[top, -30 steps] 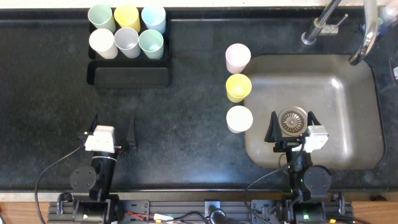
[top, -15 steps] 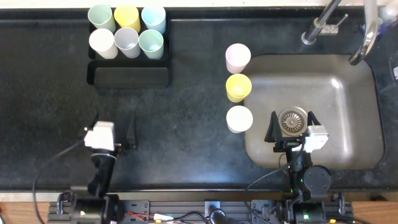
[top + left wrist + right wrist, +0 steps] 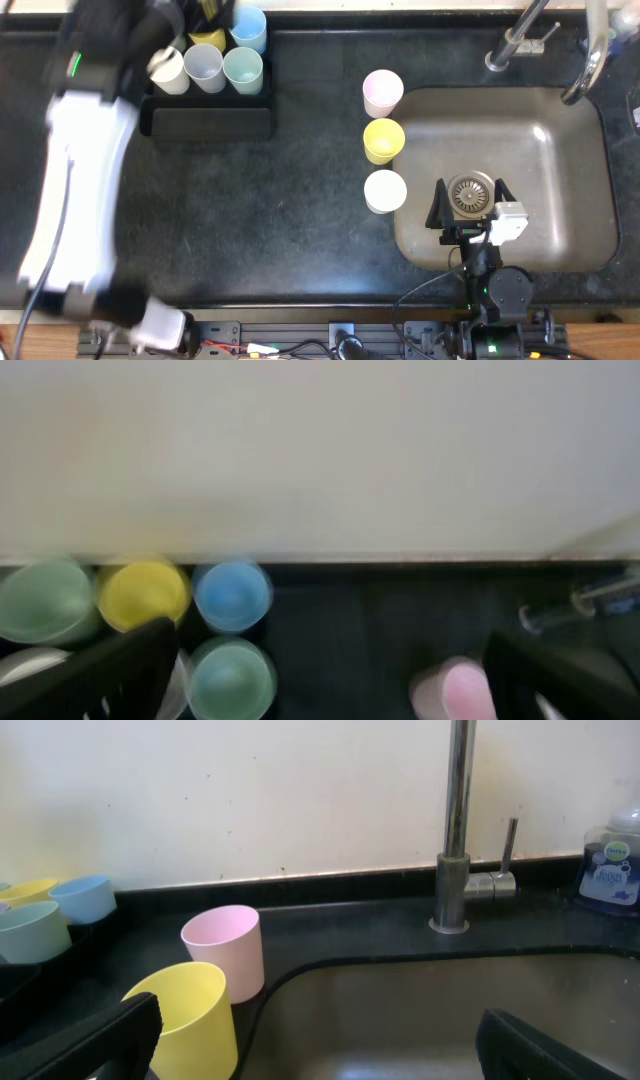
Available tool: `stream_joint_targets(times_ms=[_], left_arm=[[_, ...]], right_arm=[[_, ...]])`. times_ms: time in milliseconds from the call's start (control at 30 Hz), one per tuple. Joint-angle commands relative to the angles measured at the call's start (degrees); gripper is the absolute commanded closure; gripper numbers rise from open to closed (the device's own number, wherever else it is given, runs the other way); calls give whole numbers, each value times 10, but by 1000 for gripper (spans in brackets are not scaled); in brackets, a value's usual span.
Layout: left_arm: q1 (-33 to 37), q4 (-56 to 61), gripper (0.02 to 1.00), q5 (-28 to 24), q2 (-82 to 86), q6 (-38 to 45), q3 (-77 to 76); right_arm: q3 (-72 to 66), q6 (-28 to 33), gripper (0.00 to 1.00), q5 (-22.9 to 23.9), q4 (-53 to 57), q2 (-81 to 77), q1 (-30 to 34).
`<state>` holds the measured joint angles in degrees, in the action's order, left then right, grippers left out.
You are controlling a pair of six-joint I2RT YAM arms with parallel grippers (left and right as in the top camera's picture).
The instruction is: Store Cups
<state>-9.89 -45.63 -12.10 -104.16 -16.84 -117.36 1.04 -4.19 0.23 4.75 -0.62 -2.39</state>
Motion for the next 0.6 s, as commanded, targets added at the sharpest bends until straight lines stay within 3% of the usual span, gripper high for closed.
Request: stream_joint_targets(times_ms=[33,133,267,600], left_arm=[[-102,-141,18,37,-206,-92,-273],[-150,-229,20,63,-309,-159,-381],[-184,-269,18,69,-365,-209,-393],[-198,-274,18,31,-417,-257,-393]], right_arm=[[-8,3,3,-2,-3,4,-4],[-8,4,3,-2,-3,4,-4],[-8,4,5,-2,-3,4,-4],[-8,3,3,-2,-3,4,-4]])
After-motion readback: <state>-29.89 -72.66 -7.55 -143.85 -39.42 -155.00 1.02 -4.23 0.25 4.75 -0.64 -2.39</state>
